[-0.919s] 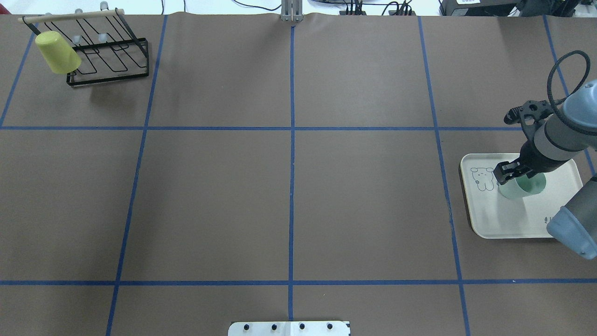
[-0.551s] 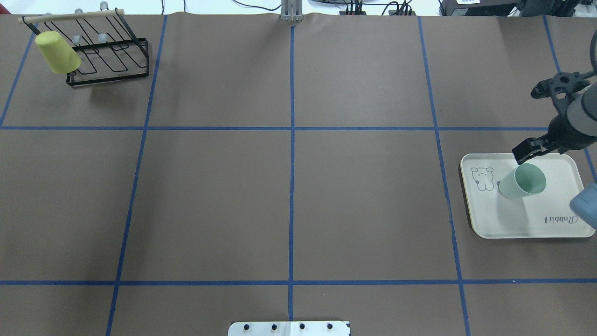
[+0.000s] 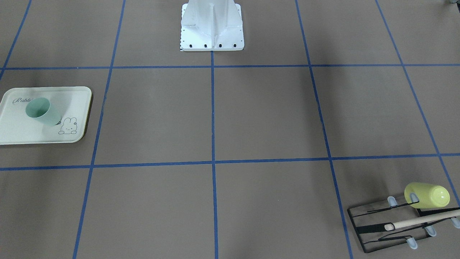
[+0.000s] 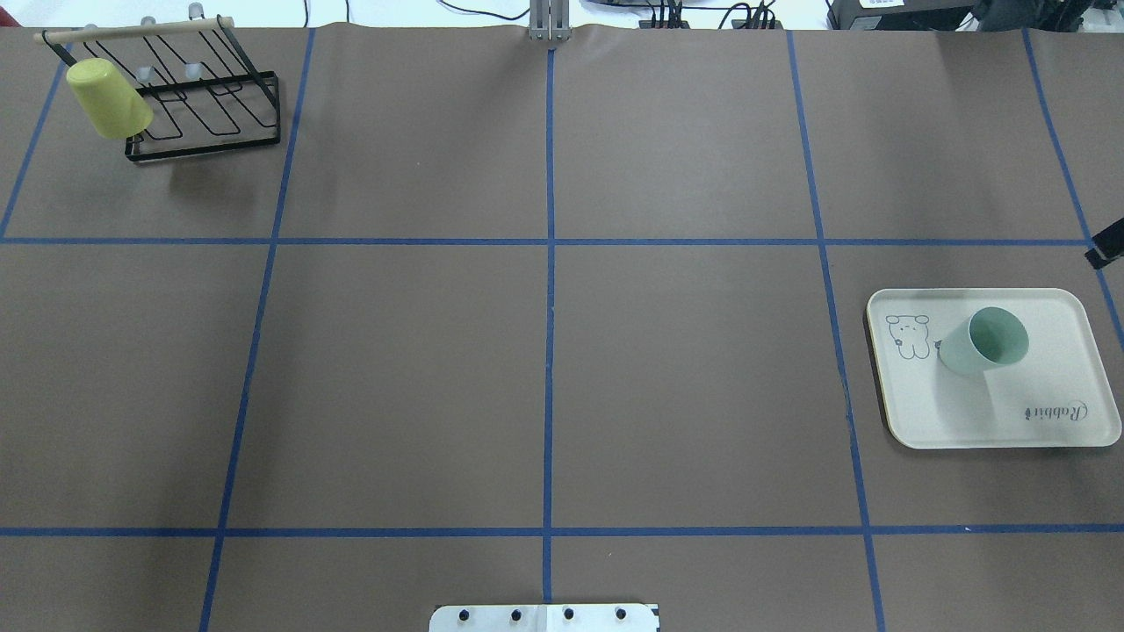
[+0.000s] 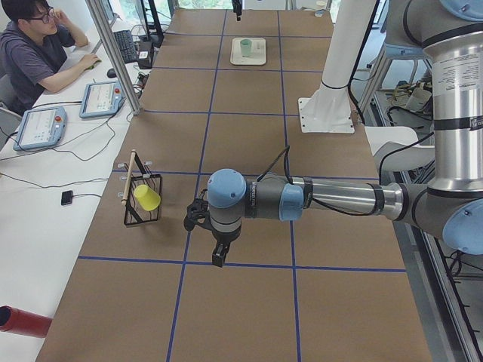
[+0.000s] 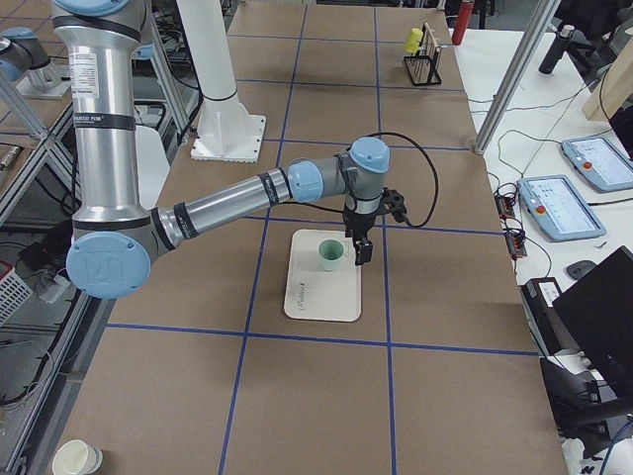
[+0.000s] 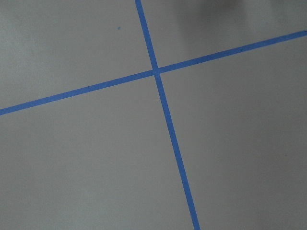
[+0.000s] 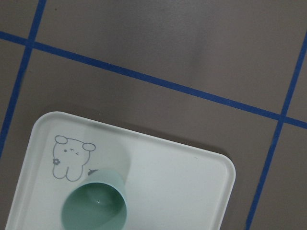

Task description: Left arm grabs green cup and hands to right arm on tray

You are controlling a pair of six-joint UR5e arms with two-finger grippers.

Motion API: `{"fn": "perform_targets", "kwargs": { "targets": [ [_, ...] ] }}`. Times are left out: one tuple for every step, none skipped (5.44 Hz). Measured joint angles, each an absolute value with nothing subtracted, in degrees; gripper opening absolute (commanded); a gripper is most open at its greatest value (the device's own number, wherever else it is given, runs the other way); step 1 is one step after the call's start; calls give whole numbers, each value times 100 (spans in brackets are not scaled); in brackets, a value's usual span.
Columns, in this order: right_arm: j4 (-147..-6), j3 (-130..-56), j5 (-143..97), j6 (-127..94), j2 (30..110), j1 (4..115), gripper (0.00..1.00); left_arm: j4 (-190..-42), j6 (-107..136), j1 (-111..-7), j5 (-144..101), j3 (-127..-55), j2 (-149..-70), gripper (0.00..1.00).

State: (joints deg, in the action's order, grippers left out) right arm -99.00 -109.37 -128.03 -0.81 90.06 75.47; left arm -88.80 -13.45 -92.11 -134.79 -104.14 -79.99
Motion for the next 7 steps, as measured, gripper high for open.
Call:
{"fn": "perform_targets", "kwargs": {
  "targets": [
    [-9886,-10716,-12860,444,9222,8017,100,-8809,-1320,-9216,-13463,-10535,-7851,100],
    [-9862,-10623,-12869,787,9572,8464,100,-8777,-1315,-9223,-13460,-10578,-7807,100],
    [-9843,-10610,-12880,1162,9937,8904,100,-8785,-1317,-9226,-13453,-10613,-7796,100],
    [-9834,-10642,-12918,1479,10262,9292,100,-8813,-1329,-9232,-13442,-10626,-7790,100],
    [-9831,-10720,-12966,1553,10480,9490,100,-8821,-1350,-9235,-13451,-10631,-7788,100],
    [-9822,-10789,-12984,1394,10528,9565,100,-8821,-1362,-9235,-13453,-10644,-7789,100],
    [-9653,-10800,-12978,1089,10510,9561,100,-8817,-1368,-9234,-13443,-10655,-7791,100]
  ]
}}
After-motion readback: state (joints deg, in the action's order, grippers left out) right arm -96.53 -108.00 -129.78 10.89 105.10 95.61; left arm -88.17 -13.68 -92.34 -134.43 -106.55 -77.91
